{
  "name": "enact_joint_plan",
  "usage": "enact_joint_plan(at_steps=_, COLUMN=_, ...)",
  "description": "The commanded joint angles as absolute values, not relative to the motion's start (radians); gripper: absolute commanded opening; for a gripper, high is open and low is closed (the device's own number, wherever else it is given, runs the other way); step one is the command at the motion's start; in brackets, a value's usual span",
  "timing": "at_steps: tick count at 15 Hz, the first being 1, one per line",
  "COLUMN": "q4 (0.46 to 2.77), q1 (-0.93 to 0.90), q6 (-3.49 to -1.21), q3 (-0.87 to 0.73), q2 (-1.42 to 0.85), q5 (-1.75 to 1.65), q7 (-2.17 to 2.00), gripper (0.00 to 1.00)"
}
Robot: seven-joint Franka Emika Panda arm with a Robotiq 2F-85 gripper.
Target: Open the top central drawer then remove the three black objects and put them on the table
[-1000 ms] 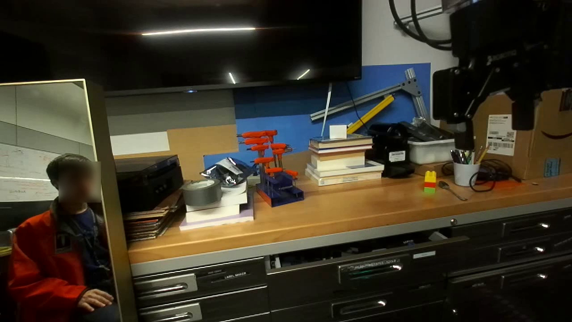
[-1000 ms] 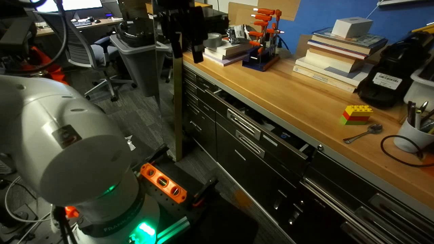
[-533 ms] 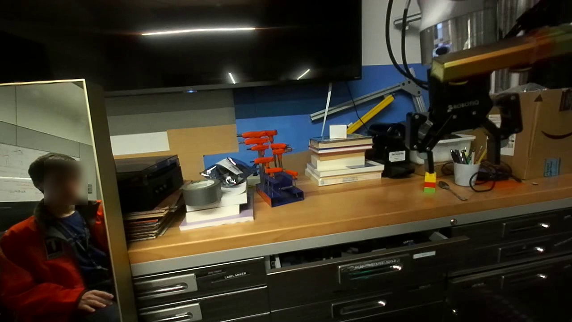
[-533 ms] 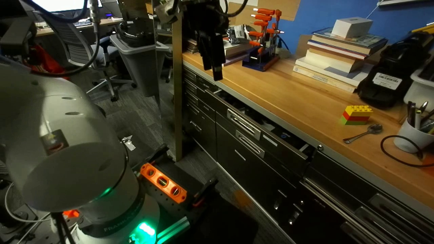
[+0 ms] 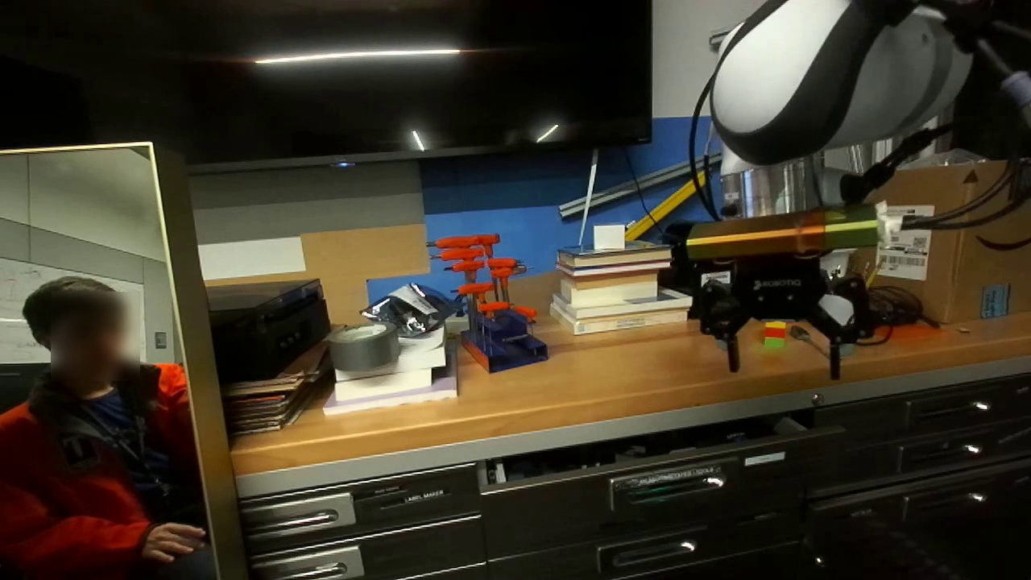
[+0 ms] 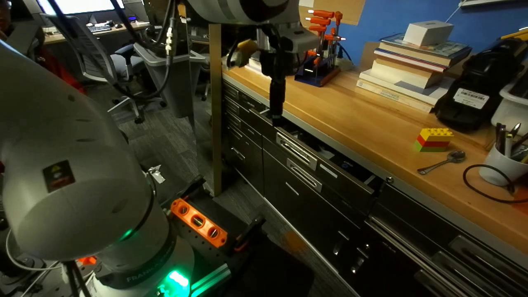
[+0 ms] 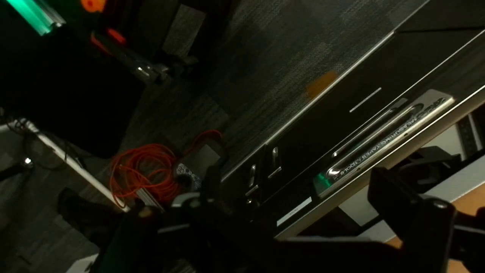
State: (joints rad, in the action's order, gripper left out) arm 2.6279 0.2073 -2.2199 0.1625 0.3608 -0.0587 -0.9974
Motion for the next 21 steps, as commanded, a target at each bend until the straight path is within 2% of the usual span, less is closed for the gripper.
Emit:
enact_joint_plan(at_steps=1, q4=2.607, q1=0.189, q6=-2.325, q3=0.124, q2=0.265, q5=-0.018, q7=-1.150, gripper=1.00)
enact_joint_plan(at_steps=12, q4=2.680, q1=0.157, q6=-2.829, q3=0.028, q2=0.019, q5=0.100, q7=-1.506, gripper=1.00)
enact_joint_plan(at_steps=17, q4=2.660, q1=0.148, q6=-3.097, q3=-0.032, q2=-0.148, q5=-0.041, q7=-1.777, gripper=1.00)
enact_joint_plan(at_steps=21, q4=2.605, q1=-0.014, q6=-3.154, q3=-0.250, q2=-0.264, q5=-0.196, q7=-1.934, gripper=1.00)
